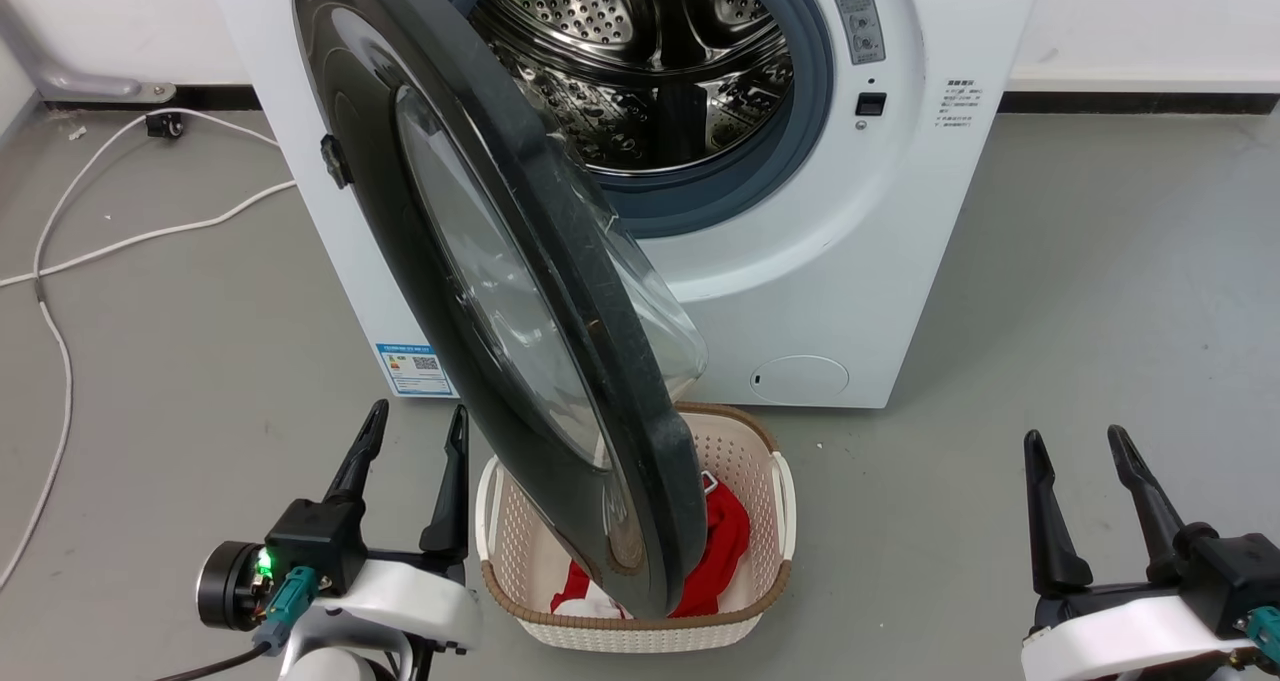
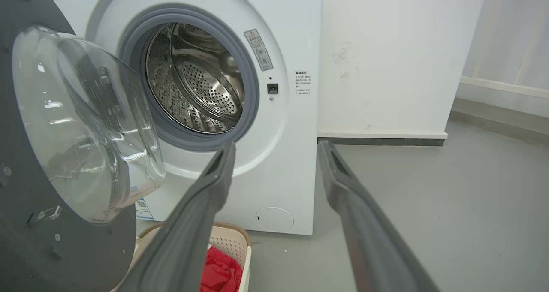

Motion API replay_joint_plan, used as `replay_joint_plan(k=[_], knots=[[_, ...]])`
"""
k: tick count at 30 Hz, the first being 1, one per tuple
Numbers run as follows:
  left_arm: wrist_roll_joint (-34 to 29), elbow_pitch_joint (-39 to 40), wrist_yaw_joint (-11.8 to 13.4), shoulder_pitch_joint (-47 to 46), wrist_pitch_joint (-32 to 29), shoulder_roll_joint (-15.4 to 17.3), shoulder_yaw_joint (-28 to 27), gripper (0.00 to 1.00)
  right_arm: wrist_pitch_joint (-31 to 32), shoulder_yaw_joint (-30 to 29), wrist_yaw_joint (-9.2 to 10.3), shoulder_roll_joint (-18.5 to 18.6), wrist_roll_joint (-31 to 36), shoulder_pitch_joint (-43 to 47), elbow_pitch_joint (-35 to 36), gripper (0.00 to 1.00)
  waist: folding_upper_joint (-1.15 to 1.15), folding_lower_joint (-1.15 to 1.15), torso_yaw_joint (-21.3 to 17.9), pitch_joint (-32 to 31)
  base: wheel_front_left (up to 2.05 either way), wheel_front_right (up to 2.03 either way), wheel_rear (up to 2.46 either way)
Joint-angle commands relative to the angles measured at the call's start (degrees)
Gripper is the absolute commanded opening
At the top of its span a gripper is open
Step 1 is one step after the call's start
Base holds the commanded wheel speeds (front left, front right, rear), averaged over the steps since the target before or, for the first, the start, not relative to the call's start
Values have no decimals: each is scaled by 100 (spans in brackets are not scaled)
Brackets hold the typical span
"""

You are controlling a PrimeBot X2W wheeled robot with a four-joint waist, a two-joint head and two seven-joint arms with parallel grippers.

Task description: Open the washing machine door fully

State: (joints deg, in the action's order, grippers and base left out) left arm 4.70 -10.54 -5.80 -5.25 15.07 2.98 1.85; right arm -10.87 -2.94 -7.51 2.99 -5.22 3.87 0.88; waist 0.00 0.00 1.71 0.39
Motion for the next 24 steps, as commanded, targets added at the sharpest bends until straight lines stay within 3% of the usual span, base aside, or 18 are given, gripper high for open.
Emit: replay_joint_plan(k=[1, 2, 3, 15, 24], knots=[[-39, 15, 10, -58, 14, -2, 7, 51, -30, 9, 4, -21, -56, 24, -13, 100, 0, 0, -4, 9, 0, 0, 0], [-41, 18, 7, -61, 14, 1, 6, 18, -36, 11, 4, -21, -53, 18, -15, 100, 0, 0, -6, 13, 0, 0, 0], [-47, 27, 3, -65, 14, 3, 9, 0, -41, 13, 4, -21, -67, 11, -15, 100, 0, 0, -6, 17, 0, 0, 0], [14, 330, 24, -151, 14, 0, -51, 0, -64, -28, 4, -21, -117, 24, 11, 100, 0, 0, 13, 50, 0, 0, 0], [80, 1646, 83, -414, 14, -9, -57, 0, -30, -52, 4, -22, -102, -12, 24, 100, 0, 0, -4, 89, 0, 0, 0]])
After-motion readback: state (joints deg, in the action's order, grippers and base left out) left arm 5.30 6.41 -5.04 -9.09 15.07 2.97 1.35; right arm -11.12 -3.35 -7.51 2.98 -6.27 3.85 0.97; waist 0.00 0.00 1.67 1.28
